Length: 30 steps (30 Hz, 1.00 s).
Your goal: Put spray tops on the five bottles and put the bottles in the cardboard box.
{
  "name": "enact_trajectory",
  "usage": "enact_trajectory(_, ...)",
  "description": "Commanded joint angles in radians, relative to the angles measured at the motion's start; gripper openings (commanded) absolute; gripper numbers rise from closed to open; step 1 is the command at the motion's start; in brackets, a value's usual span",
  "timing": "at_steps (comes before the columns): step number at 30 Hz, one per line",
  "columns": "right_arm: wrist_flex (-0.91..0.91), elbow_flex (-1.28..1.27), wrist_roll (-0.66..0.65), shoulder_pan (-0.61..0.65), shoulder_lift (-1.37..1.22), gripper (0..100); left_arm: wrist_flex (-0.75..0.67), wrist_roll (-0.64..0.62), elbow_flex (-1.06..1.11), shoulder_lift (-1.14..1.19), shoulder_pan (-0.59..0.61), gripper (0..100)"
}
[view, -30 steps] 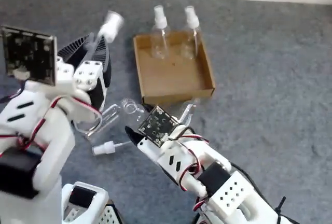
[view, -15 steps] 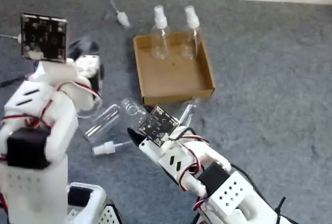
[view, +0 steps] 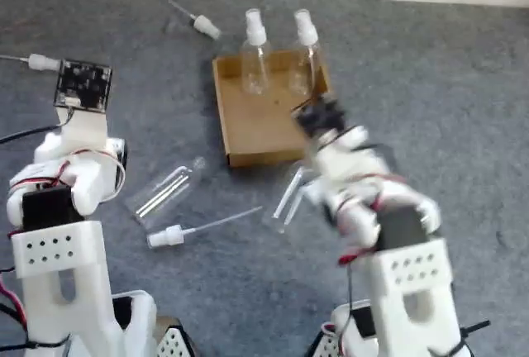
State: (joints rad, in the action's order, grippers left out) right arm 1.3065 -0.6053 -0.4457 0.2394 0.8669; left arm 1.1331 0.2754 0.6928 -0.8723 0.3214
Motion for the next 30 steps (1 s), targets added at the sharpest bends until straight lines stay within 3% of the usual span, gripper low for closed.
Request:
enact_trajectory(1, 0.038, 0.102, -0.104, -0.17, -0.11, 0.3, 0.152, 0.087, 0.013, 0.005, -0.035, 11)
enact_trajectory(6, -0.056, 0.008, -0.16, -0.263, -0.16, 0.3, 0.173, 0.137, 0.013, 0.012, -0.061, 11)
enact_trajectory(8, -0.122, -0.058, -0.184, -0.314, -0.16, 0.3, 0.13, 0.137, 0.005, 0.044, -0.01, 11)
enact_trajectory(13, -0.252, -0.206, -0.23, -0.412, -0.16, 0.3, -0.13, 0.097, -0.116, 0.295, 0.205, 11)
enact_trajectory(19, -0.312, -0.295, -0.235, -0.421, -0.16, 0.3, -0.126, -0.074, -0.673, 0.883, 0.312, 11)
enact_trajectory(27, -0.312, -0.3, -0.232, -0.42, -0.16, 0.3, -0.135, -0.454, -1.454, 1.549, 0.306, 11)
enact_trajectory(30, -0.312, -0.3, -0.232, -0.42, -0.16, 0.3, -0.132, -0.542, -1.755, 1.77, 0.295, 11)
